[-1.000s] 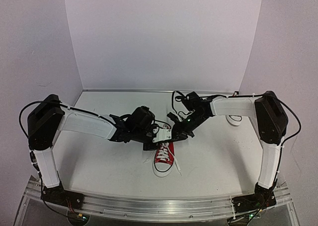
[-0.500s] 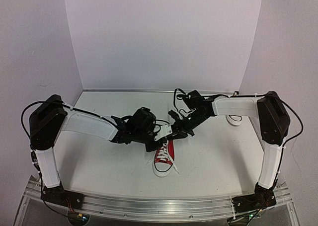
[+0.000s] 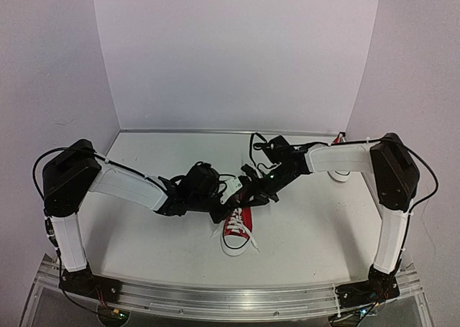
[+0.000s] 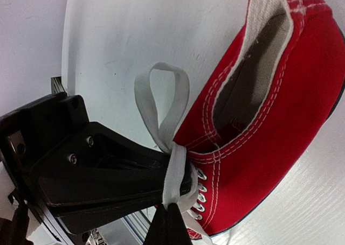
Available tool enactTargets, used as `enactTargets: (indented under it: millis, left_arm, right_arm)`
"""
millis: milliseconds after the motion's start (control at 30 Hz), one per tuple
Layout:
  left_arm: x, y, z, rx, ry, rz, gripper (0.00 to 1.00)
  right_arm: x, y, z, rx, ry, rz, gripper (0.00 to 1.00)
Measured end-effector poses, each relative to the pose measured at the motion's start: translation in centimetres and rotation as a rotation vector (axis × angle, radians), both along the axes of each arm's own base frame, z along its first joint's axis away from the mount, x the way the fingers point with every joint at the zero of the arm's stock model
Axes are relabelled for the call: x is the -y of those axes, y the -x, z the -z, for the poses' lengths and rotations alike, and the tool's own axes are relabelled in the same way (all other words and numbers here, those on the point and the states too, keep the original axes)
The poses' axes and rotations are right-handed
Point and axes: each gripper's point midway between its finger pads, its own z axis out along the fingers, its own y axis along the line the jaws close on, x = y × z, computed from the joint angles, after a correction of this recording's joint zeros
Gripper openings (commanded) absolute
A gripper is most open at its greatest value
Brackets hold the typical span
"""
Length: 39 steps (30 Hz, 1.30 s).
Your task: Tie the shoes
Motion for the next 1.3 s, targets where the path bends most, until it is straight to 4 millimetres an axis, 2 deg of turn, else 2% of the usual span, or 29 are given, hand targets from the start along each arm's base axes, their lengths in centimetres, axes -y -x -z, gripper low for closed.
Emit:
enactTargets:
  millis: [400, 667, 1000, 1133, 1300]
  left_arm:
    - [-0.2, -0.2, -0.2, -0.064, 0.153, -0.097, 0.00]
    - [-0.6, -0.7, -0.8, -0.151, 0.271, -0.150, 0.00]
    - [-0.5, -0.5, -0.8, -0.280, 0.389, -0.143, 0.00]
    - [-0.1, -0.1, -0.4, -0.330, 0.413, -0.130, 0.00]
    - [-0.1, -0.2, -0.2, -0.351, 0.427, -0.143, 0.00]
  right_arm:
    - [-0.2, 0.3, -0.4, -0.007, -0.025, 0.036, 0.00]
    - [-0.4, 0.1, -0.7, -0.006, -0.046, 0.055, 0.05]
    - [-0.4, 0.1, -0.7, -0.009, -0.055, 0.066, 0.06]
    - [-0.5, 0.1, -0.7, -0.009, -0.062, 0.068, 0.11]
    - [0.3, 0.0, -1.6, 0.004, -0.068, 0.091, 0.23]
